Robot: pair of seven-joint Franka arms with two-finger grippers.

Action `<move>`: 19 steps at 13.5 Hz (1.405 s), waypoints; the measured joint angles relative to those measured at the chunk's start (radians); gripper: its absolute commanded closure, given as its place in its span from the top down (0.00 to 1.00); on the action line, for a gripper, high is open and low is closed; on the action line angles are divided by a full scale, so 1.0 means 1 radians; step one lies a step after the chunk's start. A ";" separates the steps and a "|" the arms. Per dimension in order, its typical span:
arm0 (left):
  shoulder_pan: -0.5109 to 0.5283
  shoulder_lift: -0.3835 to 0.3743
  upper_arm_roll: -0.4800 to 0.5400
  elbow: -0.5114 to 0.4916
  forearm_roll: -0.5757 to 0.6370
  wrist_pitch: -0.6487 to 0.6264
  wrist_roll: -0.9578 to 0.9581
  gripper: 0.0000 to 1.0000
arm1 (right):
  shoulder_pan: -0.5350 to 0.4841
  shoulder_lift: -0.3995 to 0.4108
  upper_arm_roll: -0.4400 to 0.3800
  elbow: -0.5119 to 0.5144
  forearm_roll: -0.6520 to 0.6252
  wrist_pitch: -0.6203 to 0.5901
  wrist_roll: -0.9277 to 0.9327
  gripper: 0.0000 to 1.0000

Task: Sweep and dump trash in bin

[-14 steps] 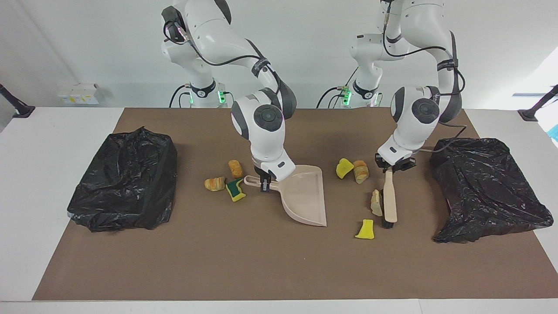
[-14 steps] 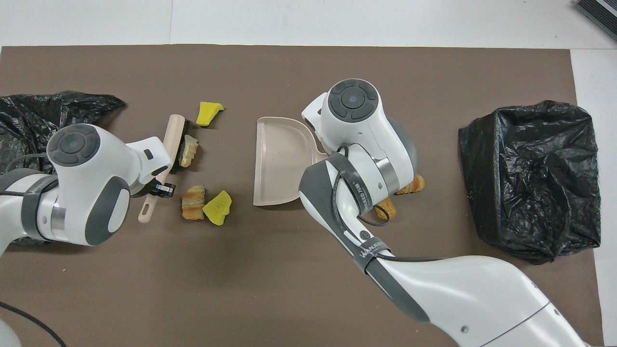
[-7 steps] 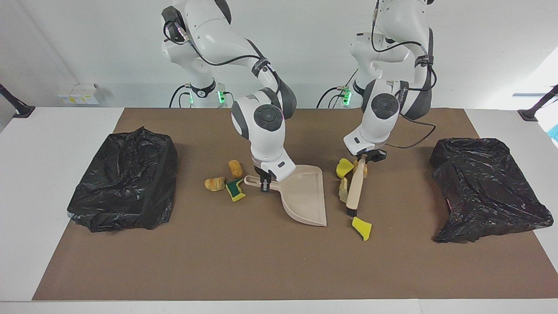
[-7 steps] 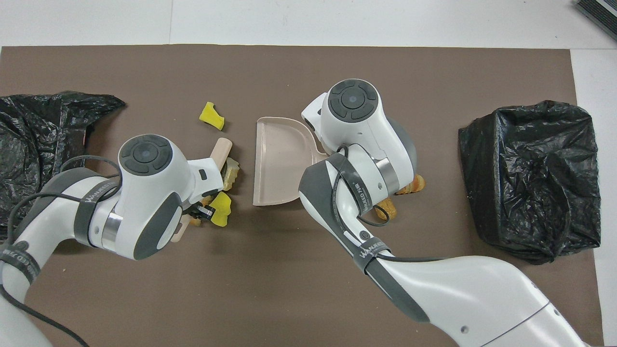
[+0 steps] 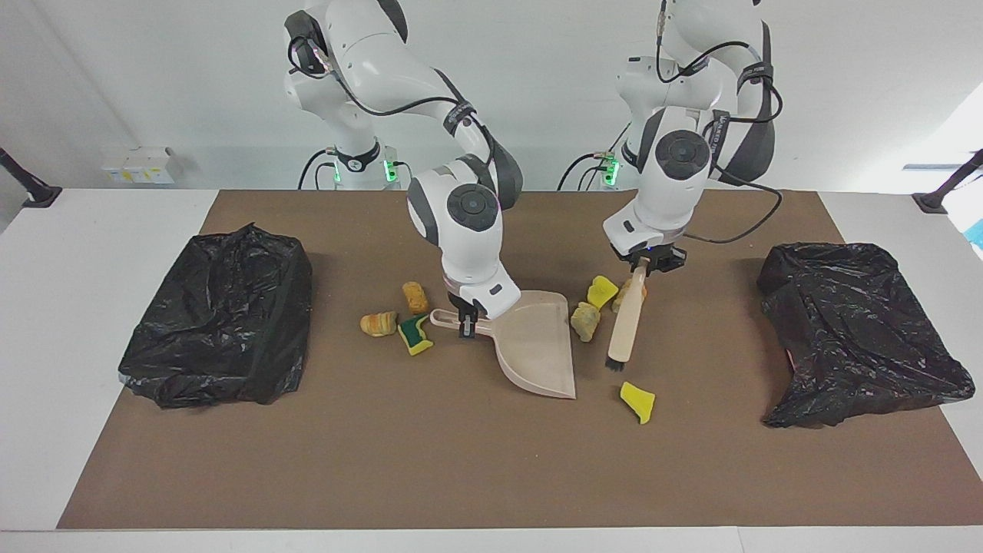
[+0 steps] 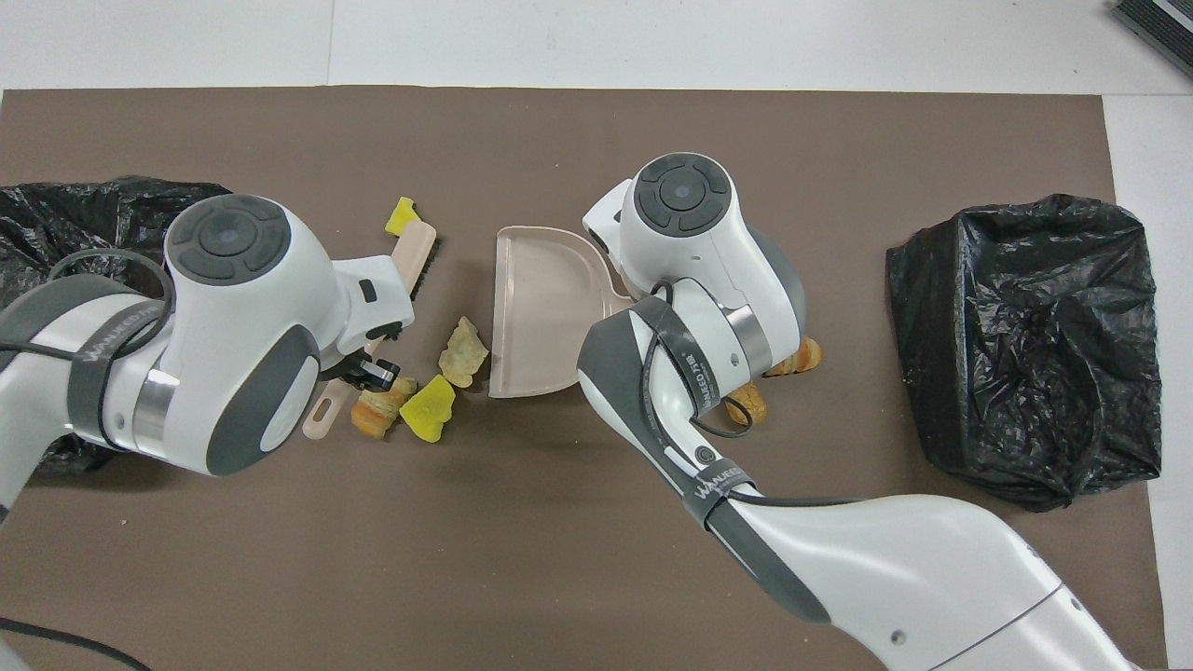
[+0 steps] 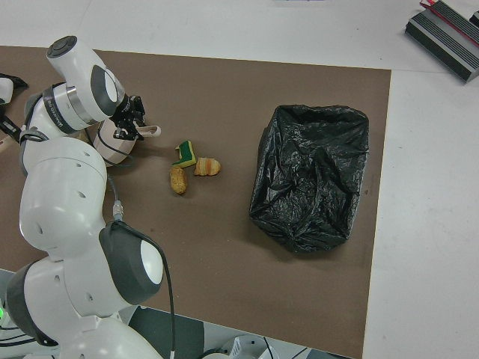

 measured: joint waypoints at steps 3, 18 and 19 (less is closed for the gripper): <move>0.089 0.064 0.004 0.034 0.008 0.046 0.018 0.00 | 0.000 0.000 0.000 0.000 0.000 0.000 0.000 0.00; -0.062 0.083 -0.026 0.111 0.036 -0.244 0.119 0.00 | 0.000 0.000 0.000 0.000 0.000 0.001 0.000 0.00; -0.053 0.067 -0.016 0.112 0.036 -0.245 0.118 0.00 | 0.000 0.000 0.000 0.000 0.000 0.001 0.000 0.00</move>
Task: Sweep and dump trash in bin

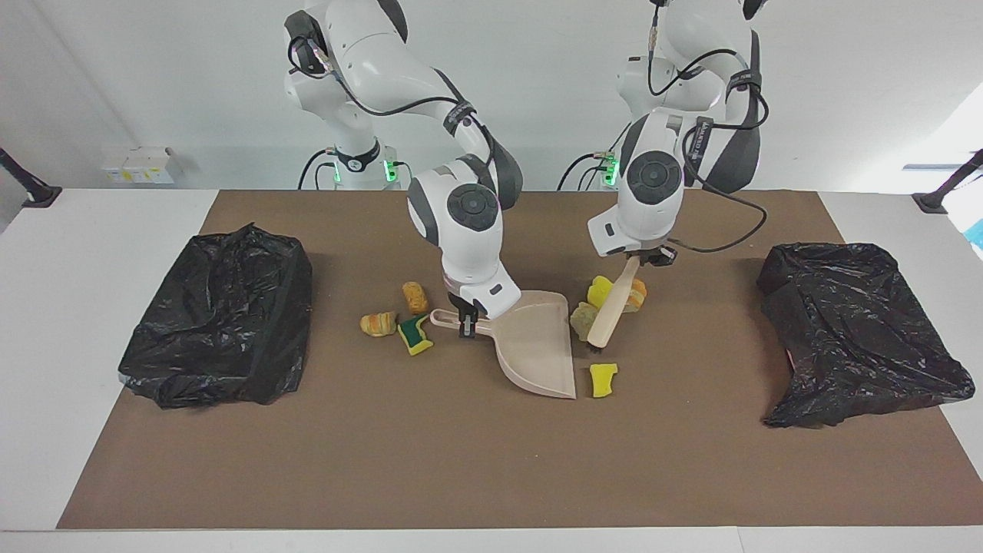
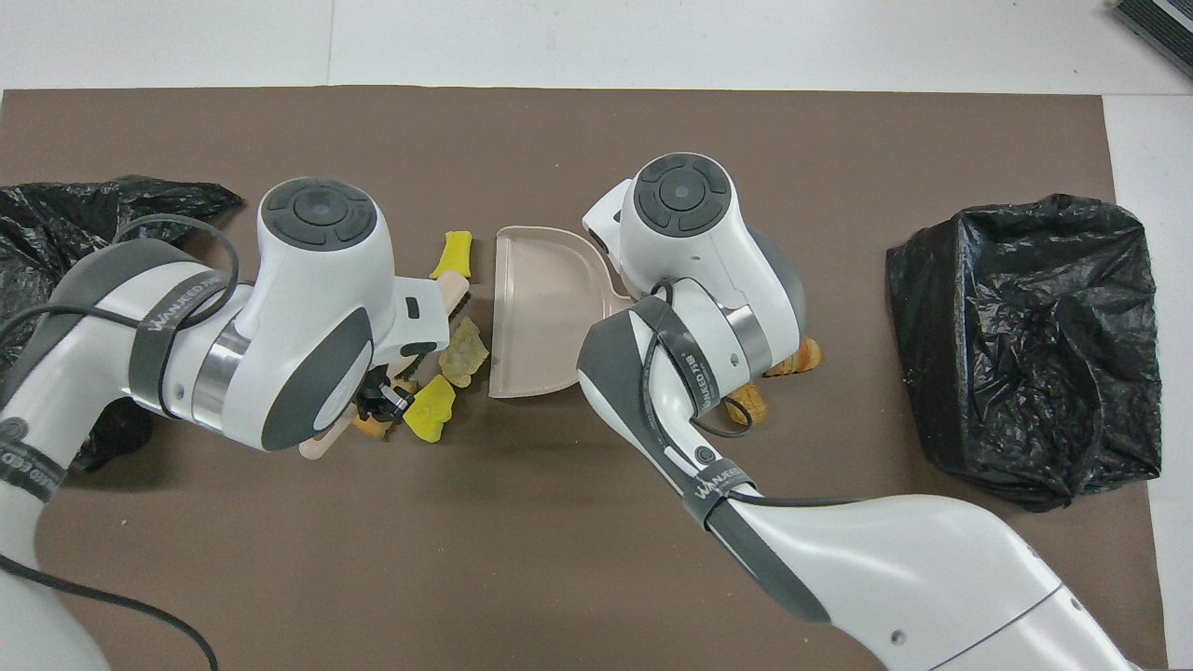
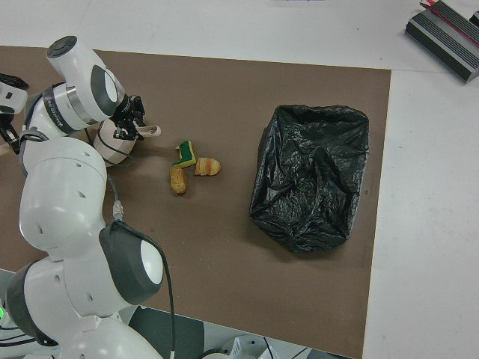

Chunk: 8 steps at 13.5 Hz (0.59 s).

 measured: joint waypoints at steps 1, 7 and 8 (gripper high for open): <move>0.019 -0.019 0.009 0.000 0.000 0.000 -0.012 0.00 | 0.000 0.000 0.000 0.000 0.000 0.000 0.000 0.00; 0.137 -0.141 0.016 -0.191 -0.003 0.078 -0.323 0.00 | -0.001 0.000 0.000 0.000 0.000 0.000 -0.015 0.00; 0.143 -0.169 0.016 -0.249 -0.005 0.096 -0.403 0.00 | -0.001 0.000 0.000 0.000 0.000 0.000 -0.019 0.00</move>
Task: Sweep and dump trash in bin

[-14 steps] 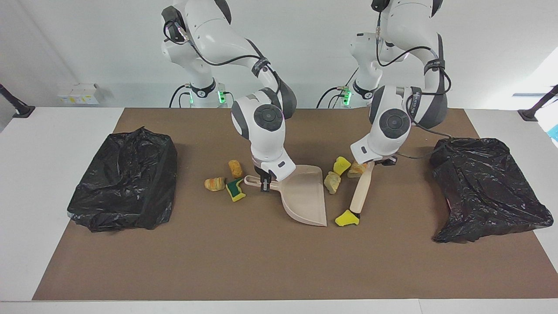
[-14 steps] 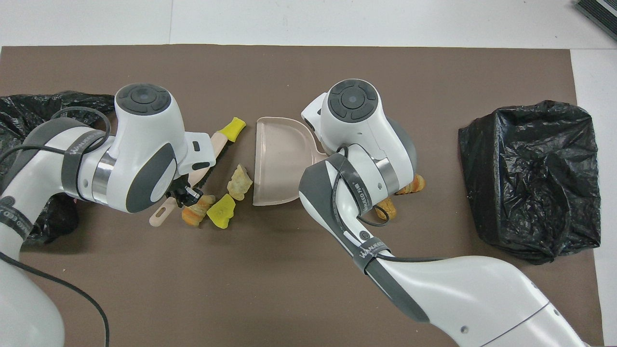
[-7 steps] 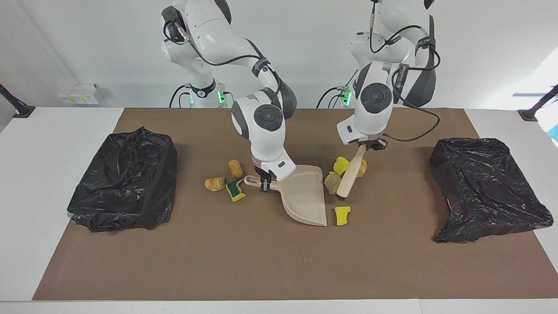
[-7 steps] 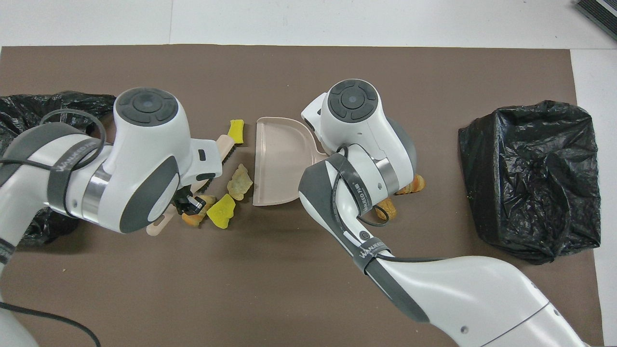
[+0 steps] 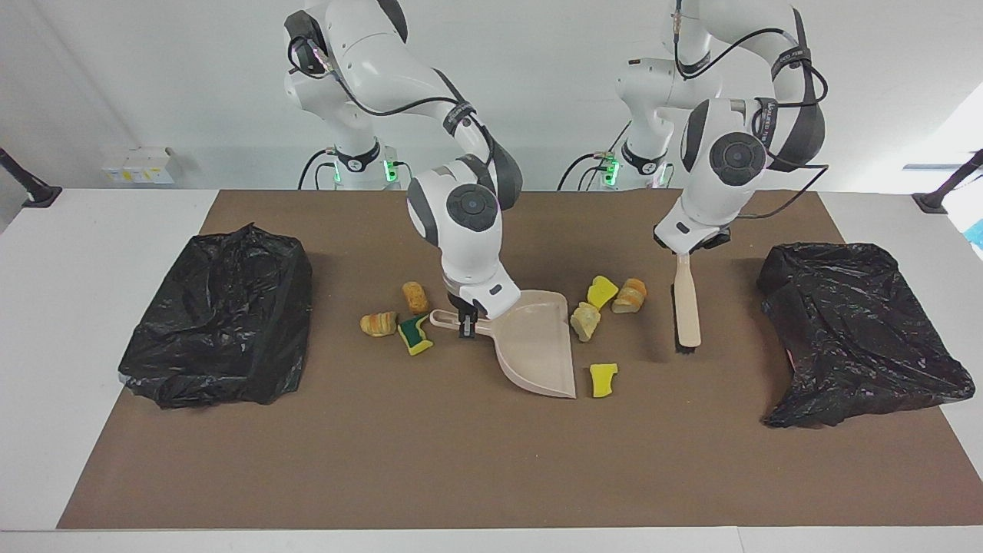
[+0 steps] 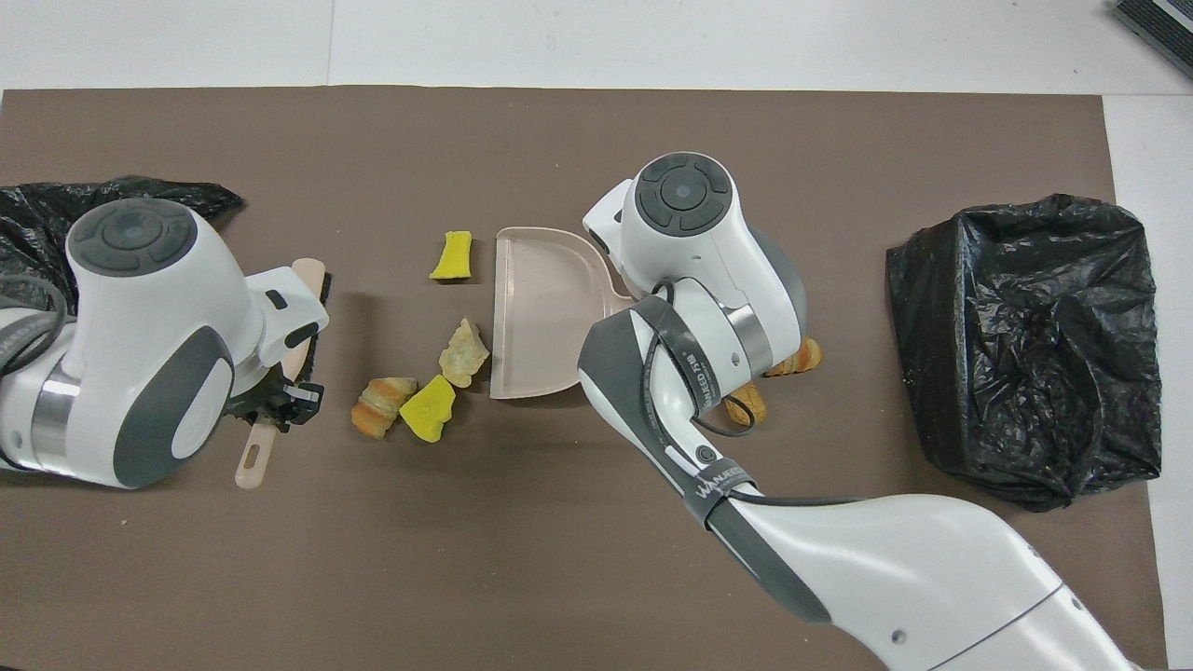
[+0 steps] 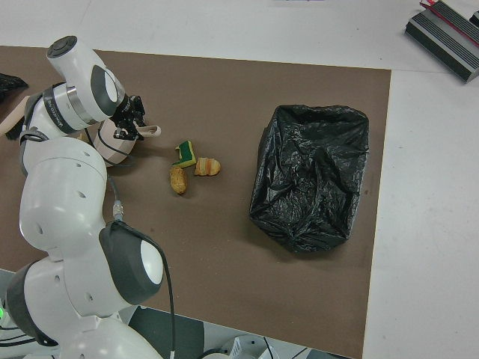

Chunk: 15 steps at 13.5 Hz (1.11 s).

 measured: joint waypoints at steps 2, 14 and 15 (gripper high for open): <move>-0.001 -0.054 -0.006 -0.088 -0.012 0.013 -0.144 0.00 | 0.000 0.000 0.000 0.000 0.000 0.000 0.000 0.00; -0.286 -0.034 -0.029 -0.245 -0.306 0.414 -0.829 0.00 | 0.003 0.000 0.001 -0.001 0.000 0.012 -0.001 0.00; -0.286 -0.005 -0.027 -0.199 -0.327 0.433 -0.828 0.00 | 0.003 0.000 0.001 -0.001 0.000 0.012 -0.001 0.00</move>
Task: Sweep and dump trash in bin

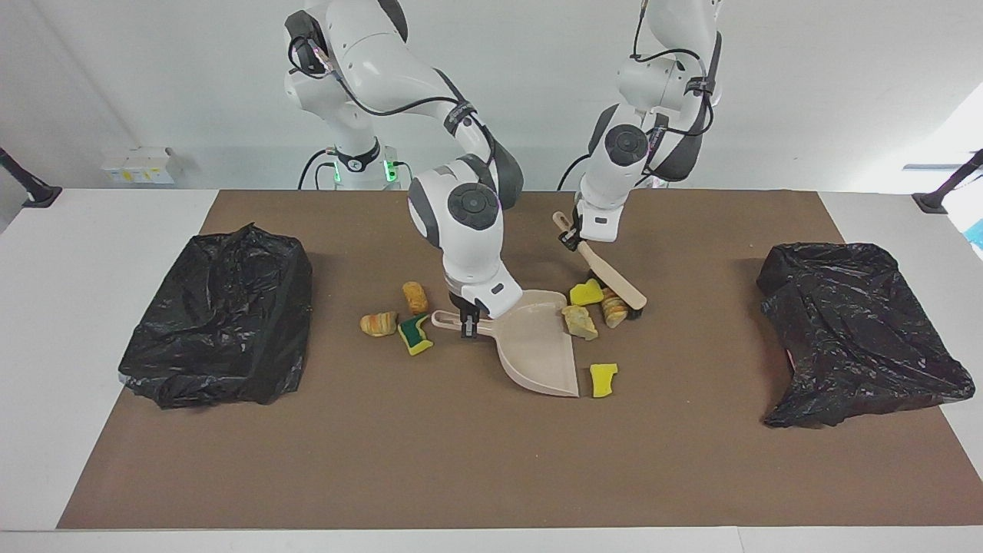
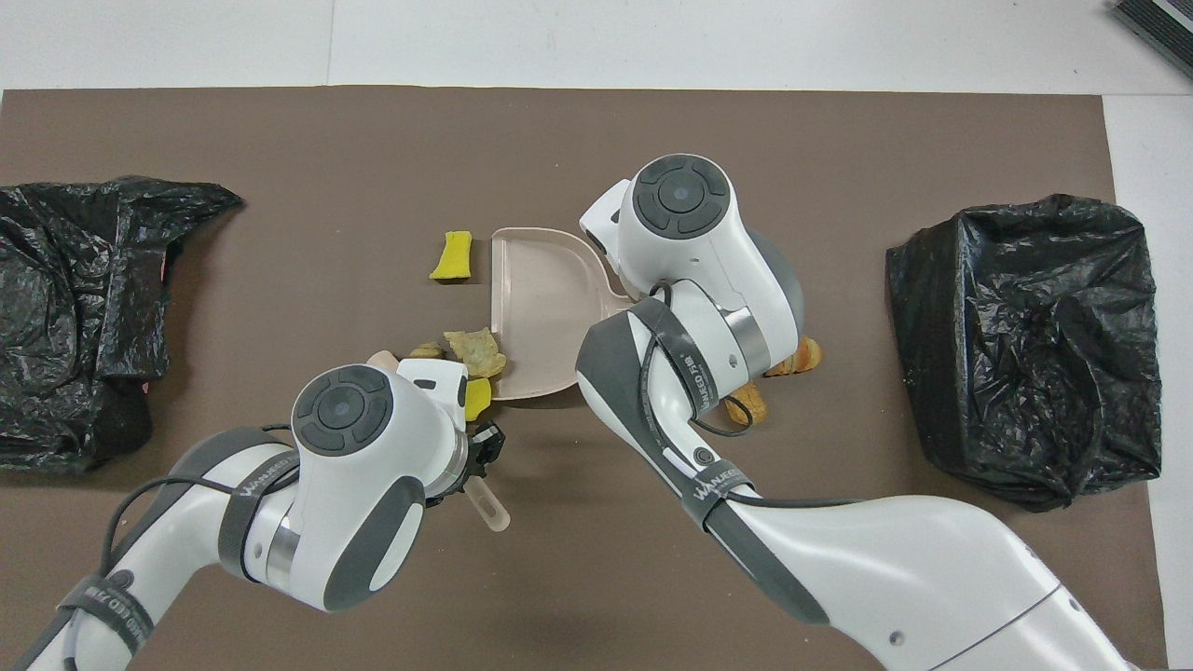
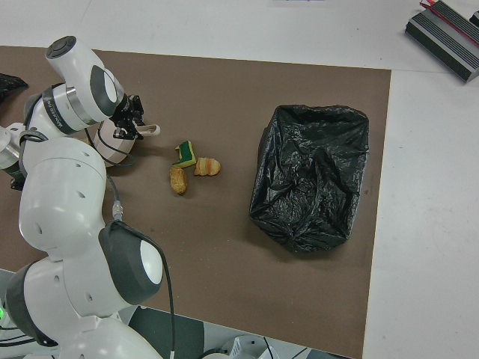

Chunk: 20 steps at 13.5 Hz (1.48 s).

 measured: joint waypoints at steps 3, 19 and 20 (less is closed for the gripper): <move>0.000 0.095 0.001 0.142 -0.051 0.044 0.059 0.00 | 0.000 0.000 0.000 0.000 0.000 0.001 0.000 0.00; 0.233 0.162 -0.014 0.349 0.071 -0.198 0.590 0.00 | 0.002 0.000 0.000 0.000 0.000 0.004 0.000 0.00; 0.249 0.168 -0.014 0.347 0.092 -0.212 0.641 0.00 | 0.002 0.000 0.000 0.000 0.000 0.004 0.000 0.00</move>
